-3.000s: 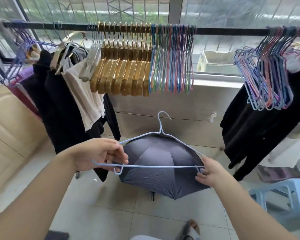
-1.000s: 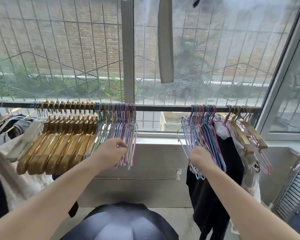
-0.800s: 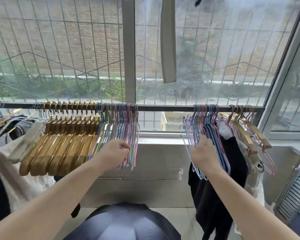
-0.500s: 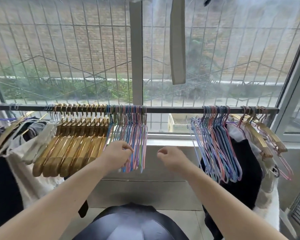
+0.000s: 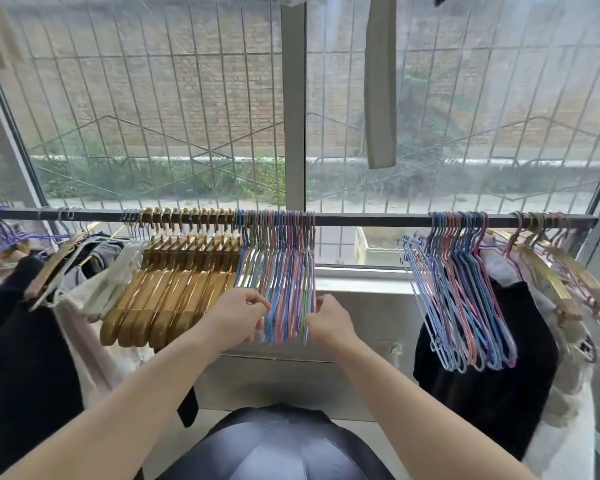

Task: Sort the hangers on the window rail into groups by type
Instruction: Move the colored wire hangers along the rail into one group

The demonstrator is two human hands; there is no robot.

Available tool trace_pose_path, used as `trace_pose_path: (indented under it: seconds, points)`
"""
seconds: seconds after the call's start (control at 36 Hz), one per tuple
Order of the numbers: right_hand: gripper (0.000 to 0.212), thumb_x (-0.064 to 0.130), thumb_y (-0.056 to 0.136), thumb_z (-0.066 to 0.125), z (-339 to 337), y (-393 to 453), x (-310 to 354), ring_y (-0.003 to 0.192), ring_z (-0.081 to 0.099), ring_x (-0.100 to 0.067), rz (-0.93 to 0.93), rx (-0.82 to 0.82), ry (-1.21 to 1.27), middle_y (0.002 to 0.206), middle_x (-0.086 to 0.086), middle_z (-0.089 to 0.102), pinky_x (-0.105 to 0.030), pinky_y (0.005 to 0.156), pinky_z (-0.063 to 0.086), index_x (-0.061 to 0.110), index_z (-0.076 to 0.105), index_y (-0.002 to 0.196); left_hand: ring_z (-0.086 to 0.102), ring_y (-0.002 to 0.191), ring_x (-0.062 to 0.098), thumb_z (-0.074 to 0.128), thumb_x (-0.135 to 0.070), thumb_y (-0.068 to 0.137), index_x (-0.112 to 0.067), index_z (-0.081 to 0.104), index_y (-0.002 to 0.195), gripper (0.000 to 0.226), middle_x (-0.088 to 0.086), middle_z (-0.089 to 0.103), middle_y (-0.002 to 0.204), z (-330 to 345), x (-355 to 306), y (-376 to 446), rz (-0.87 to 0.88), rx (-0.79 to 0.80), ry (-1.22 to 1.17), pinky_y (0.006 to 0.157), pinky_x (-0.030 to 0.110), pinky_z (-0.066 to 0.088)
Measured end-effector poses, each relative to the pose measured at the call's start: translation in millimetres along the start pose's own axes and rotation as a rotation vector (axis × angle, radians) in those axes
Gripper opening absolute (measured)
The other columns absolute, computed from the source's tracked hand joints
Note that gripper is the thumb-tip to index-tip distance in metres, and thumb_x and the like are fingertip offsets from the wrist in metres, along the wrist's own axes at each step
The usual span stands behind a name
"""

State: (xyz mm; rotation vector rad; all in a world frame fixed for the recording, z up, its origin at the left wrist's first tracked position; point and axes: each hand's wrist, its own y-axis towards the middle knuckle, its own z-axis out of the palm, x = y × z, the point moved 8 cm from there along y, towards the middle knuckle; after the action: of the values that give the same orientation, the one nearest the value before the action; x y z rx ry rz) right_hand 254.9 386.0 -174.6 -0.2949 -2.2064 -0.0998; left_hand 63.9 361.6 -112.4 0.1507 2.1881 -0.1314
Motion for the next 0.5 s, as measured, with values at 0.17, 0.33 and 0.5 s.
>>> trace_pose_path:
  seconds: [0.17, 0.33, 0.5]
  points:
    - [0.035, 0.01, 0.096, 0.045, -21.7, -19.2, 15.3, 0.072, 0.056, -0.02, -0.13, -0.138, -0.078, 0.08, 0.004, 0.056, -0.038, 0.069, 0.043, 0.013, 0.046, 0.131, 0.058, 0.057, 0.014, 0.051, -0.012, 0.105, -0.015, 0.07, 0.102, 0.02, 0.008, 0.069, 0.078, -0.2, 2.4, -4.7, -0.002, -0.003, -0.009, 0.053, 0.024, 0.049]
    - [0.039, 0.005, 0.101, 0.031, -76.6, -44.2, 42.9, 0.055, 0.052, -0.019, -0.376, -0.465, -0.206, 0.06, 0.003, 0.057, -0.037, 0.054, 0.039, 0.013, 0.04, 0.139, 0.059, 0.054, 0.011, 0.052, -0.013, 0.105, -0.015, 0.071, 0.101, 0.019, 0.007, 0.069, 0.075, 2.9, 6.2, -10.3, -0.021, 0.016, -0.049, 0.052, 0.021, 0.049]
    - [0.037, -0.001, 0.093, 0.036, -121.3, -37.8, 73.8, 0.06, 0.056, -0.029, -0.432, -0.561, -0.291, 0.064, -0.004, 0.06, -0.037, 0.055, 0.037, 0.01, 0.049, 0.126, 0.059, 0.055, 0.012, 0.052, -0.012, 0.106, -0.012, 0.071, 0.102, 0.019, 0.009, 0.07, 0.077, 1.1, 6.8, -14.5, -0.028, 0.018, -0.086, 0.051, 0.02, 0.05]
